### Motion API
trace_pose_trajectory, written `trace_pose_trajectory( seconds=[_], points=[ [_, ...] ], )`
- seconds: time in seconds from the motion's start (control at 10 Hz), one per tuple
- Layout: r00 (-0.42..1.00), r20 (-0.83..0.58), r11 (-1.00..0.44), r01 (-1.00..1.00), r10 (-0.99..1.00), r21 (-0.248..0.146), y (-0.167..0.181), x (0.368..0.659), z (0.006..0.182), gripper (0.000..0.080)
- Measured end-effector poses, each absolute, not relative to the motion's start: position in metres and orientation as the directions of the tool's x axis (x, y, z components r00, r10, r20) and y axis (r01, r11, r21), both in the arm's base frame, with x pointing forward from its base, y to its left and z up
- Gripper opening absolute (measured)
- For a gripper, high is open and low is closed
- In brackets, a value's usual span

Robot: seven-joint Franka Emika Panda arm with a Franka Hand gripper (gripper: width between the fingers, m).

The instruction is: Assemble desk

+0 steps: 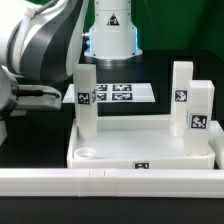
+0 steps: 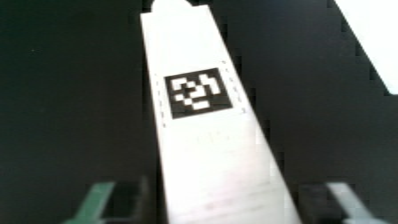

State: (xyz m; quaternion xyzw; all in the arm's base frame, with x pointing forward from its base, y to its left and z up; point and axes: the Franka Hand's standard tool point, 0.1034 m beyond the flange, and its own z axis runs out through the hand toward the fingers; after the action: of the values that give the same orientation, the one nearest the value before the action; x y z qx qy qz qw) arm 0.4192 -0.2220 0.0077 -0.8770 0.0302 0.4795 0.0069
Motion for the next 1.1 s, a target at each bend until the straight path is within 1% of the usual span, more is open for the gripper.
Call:
trace_pose_trajectory(
  seconds=[0.1,0.4,0.5,0.6,0.8,0.9,1.0,1.1],
  points=[
    [0.539,-0.841,-0.998,-0.060,-0.047,0.017,-0.222,0.419,0.008,0.0288],
    [0.544,-0.838,-0.998,-0.060,-0.049,0.019,-0.222,0.421,0.009,0.0288],
    [0.553,-0.832,-0.998,-0.058,-0.047,0.018,-0.221,0.425,0.014,0.0288],
    [0.564,-0.825,-0.998,-0.059,-0.045,0.014,-0.218,0.431,0.025,0.0288],
    [0.598,-0.800,-0.998,-0.063,-0.042,0.005,-0.214,0.446,0.053,0.0288],
    [0.612,-0.790,-0.998,-0.064,-0.045,0.007,-0.212,0.450,0.060,0.0288],
    [0.621,-0.783,-0.998,-0.061,-0.042,0.005,-0.210,0.450,0.063,0.0289],
    [0.621,-0.783,-0.998,-0.062,-0.044,0.006,-0.211,0.449,0.060,0.0289]
  ],
)
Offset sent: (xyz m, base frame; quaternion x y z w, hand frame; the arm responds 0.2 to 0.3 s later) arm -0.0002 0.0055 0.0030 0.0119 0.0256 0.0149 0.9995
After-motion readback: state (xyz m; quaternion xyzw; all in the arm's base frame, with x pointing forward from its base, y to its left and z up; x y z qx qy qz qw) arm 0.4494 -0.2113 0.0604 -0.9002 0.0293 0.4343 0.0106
